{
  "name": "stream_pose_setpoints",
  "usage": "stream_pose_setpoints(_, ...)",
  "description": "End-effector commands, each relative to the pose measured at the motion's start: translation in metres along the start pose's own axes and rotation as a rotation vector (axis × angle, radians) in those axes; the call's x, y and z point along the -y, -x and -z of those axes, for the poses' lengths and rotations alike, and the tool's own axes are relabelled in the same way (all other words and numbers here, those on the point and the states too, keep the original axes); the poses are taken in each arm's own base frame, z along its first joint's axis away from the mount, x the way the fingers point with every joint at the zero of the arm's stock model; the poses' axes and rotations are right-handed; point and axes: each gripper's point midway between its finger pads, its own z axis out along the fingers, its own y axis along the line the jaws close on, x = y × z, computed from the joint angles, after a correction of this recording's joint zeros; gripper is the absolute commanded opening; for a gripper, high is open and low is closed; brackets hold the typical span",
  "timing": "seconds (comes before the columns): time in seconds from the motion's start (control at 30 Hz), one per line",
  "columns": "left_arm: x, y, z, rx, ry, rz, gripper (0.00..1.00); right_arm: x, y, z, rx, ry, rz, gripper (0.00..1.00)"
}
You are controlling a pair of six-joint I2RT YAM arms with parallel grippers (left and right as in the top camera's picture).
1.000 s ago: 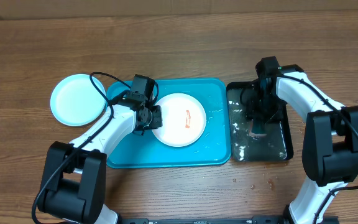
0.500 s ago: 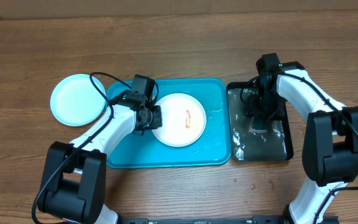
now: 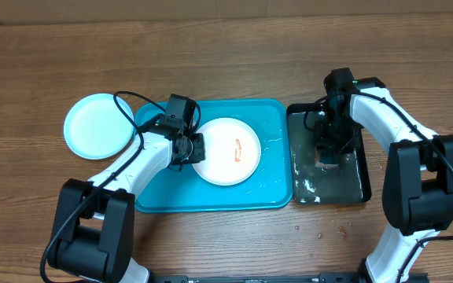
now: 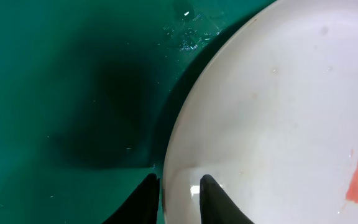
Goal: Clean dirty plates on tray and stack at the side
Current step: 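Dip and rub the sponge in the black tray water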
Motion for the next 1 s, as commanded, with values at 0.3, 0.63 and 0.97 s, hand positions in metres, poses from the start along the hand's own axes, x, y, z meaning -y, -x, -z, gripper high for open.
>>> stream_pose_setpoints(0.3, -0.0029, -0.0056, -0.0059, -0.016, 0.016, 0.005, 0.27, 0.0, 0.0055, 0.0077, 0.04, 0.0, 0.001, 0.11)
stream_pose_setpoints(0.63, -0.0028, -0.005, -0.0066, -0.013, 0.016, 0.039, 0.27, -0.0003, 0.0045, 0.0057, 0.037, 0.003, 0.0, 0.31)
stream_pose_setpoints(0.97, -0.0025, -0.0043, -0.0066, -0.011, 0.014, 0.039, 0.27, -0.0035, 0.0046, 0.0056, 0.037, 0.022, -0.003, 0.36)
